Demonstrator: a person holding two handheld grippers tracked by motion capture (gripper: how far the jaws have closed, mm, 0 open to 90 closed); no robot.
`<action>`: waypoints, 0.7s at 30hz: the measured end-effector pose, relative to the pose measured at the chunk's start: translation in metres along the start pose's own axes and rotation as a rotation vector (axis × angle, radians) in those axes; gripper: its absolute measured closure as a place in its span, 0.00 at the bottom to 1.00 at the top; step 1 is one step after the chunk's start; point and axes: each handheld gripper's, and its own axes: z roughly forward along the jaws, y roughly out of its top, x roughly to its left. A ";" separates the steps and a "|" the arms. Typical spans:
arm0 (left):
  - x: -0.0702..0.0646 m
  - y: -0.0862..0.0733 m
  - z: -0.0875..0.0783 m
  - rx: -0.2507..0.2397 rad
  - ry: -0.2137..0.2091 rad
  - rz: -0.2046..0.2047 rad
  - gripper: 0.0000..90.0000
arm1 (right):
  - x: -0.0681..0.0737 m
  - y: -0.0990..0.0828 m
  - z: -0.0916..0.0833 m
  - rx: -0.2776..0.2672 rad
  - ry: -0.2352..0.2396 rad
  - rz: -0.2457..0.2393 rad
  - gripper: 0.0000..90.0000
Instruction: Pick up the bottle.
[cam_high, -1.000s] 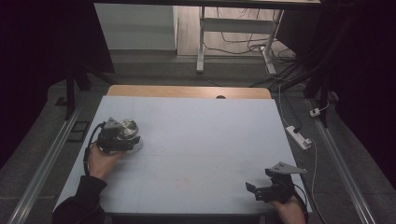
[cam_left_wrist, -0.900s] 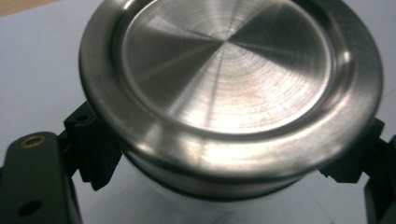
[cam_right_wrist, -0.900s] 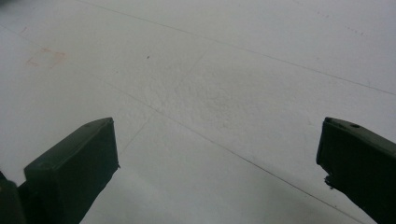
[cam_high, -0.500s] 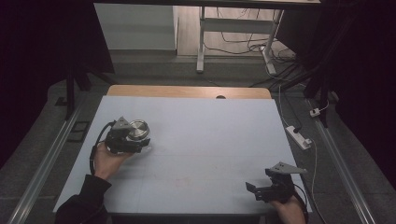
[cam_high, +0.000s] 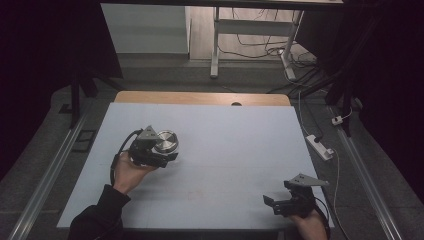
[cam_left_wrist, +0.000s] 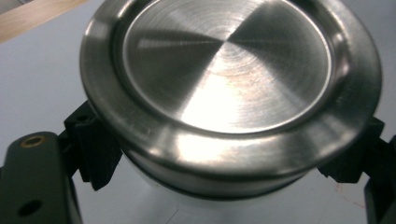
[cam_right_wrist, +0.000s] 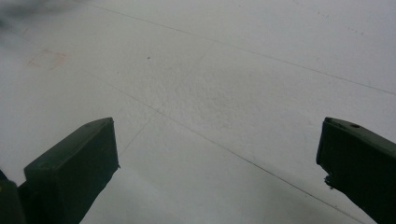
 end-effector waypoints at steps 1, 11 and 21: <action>-0.002 0.002 0.001 0.000 -0.004 0.007 0.17 | 0.000 0.000 0.000 0.000 0.001 0.000 0.00; -0.023 0.021 0.016 0.009 -0.053 0.066 0.17 | 0.000 0.000 0.000 0.000 0.001 -0.001 0.00; -0.043 0.032 0.023 0.004 -0.098 0.107 0.17 | 0.000 0.000 0.000 0.000 0.002 -0.003 0.00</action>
